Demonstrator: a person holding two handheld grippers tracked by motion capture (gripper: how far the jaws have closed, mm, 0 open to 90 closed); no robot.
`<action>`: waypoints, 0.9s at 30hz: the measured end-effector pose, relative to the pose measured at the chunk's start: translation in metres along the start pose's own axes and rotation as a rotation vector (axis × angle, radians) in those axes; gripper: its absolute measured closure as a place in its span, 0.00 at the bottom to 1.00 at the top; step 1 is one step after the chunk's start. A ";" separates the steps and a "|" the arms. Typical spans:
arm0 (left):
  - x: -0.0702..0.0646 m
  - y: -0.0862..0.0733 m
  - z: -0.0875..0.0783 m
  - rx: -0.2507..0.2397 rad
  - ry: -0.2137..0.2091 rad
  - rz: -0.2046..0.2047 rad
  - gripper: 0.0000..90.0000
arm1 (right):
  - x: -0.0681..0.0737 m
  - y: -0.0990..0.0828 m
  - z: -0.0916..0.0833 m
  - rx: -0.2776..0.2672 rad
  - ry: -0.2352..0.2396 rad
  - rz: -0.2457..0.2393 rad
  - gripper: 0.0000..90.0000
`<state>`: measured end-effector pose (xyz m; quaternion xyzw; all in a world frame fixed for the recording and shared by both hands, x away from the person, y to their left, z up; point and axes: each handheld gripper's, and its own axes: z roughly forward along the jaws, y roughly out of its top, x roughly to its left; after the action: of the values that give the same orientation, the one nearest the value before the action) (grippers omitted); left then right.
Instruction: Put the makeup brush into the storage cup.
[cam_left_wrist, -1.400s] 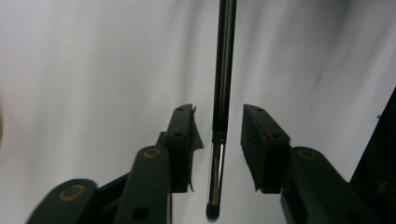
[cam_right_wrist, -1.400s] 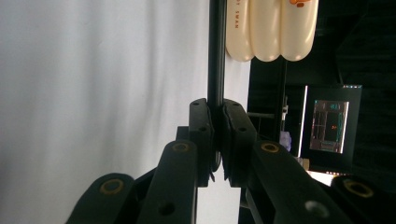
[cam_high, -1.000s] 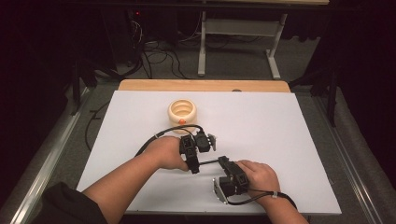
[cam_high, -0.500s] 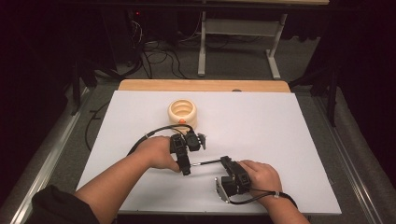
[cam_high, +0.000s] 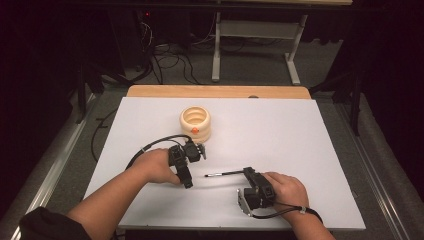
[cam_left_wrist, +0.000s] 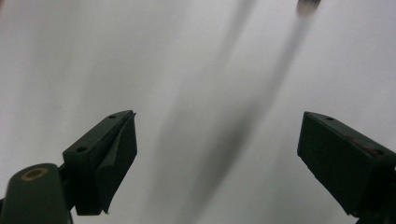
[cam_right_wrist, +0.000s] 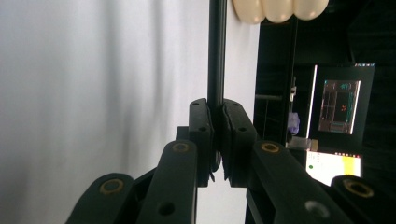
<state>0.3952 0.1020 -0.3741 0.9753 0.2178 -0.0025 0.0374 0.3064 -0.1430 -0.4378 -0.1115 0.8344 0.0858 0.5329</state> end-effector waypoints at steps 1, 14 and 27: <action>0.001 -0.003 0.001 -0.004 0.002 -0.009 0.14 | 0.001 -0.002 0.000 0.008 0.001 0.004 0.96; 0.009 -0.022 0.007 -0.059 0.008 -0.080 0.14 | 0.003 -0.014 0.005 0.035 0.009 0.012 0.96; 0.014 -0.043 0.005 -0.331 0.092 -0.249 0.14 | 0.000 -0.019 0.004 0.054 0.009 0.095 0.96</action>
<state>0.3895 0.1465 -0.3830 0.9205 0.3355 0.0730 0.1866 0.3152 -0.1604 -0.4397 -0.0579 0.8430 0.0881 0.5274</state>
